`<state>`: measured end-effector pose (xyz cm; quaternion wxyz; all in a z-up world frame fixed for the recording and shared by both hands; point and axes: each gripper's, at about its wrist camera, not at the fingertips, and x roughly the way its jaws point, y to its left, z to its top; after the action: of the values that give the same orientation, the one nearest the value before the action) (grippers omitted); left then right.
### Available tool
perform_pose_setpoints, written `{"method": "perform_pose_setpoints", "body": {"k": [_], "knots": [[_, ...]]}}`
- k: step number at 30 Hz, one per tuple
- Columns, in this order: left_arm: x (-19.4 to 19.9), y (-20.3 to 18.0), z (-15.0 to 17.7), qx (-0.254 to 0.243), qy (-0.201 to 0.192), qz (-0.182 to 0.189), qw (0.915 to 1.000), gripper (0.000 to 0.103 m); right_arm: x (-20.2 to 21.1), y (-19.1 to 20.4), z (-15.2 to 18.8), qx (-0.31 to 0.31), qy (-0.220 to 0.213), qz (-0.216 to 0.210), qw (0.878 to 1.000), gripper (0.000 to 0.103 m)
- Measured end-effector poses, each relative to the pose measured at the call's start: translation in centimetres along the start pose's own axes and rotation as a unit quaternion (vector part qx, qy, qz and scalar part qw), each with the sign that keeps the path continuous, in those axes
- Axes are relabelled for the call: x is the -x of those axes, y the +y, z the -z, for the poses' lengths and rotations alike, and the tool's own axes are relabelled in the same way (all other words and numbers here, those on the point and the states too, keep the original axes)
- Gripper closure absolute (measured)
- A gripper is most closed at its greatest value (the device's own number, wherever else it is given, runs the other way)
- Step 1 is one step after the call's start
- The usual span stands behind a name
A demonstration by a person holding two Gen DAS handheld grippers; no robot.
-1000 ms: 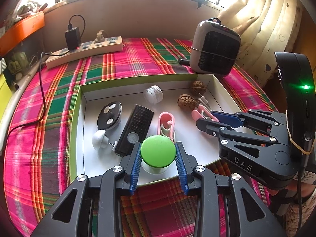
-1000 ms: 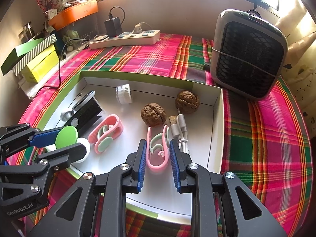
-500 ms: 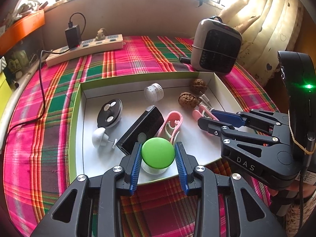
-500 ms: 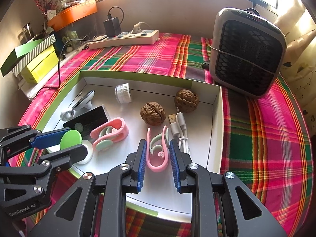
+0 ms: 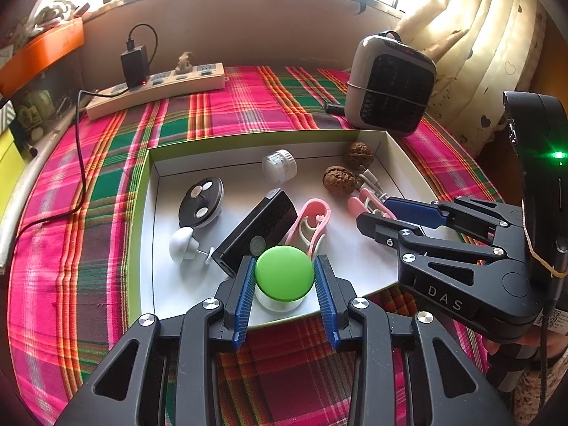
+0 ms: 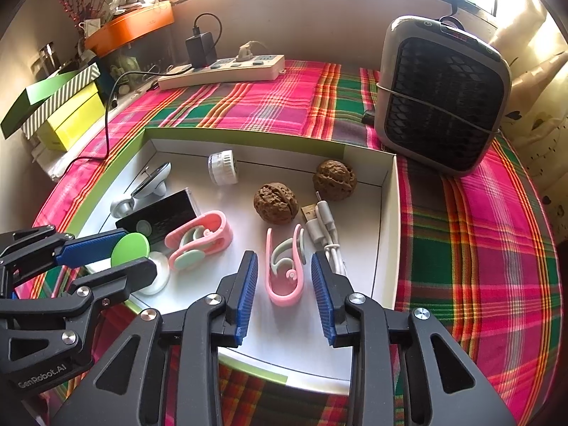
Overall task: Organize objects
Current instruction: 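Open the left gripper to release the green toy while the right releases the hook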
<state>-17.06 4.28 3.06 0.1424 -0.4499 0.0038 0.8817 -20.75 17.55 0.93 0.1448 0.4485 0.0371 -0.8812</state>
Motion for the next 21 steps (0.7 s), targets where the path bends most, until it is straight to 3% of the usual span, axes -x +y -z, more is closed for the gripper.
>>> {"method": "perform_pose_setpoints", "body": {"k": [21], "knots": [[4.1, -0.8, 2.3, 0.006, -0.061, -0.071, 0.9956, 0.071, 4.6, 1.9, 2.4, -0.008, -0.051, 0.013, 0.999, 0.058]]}}
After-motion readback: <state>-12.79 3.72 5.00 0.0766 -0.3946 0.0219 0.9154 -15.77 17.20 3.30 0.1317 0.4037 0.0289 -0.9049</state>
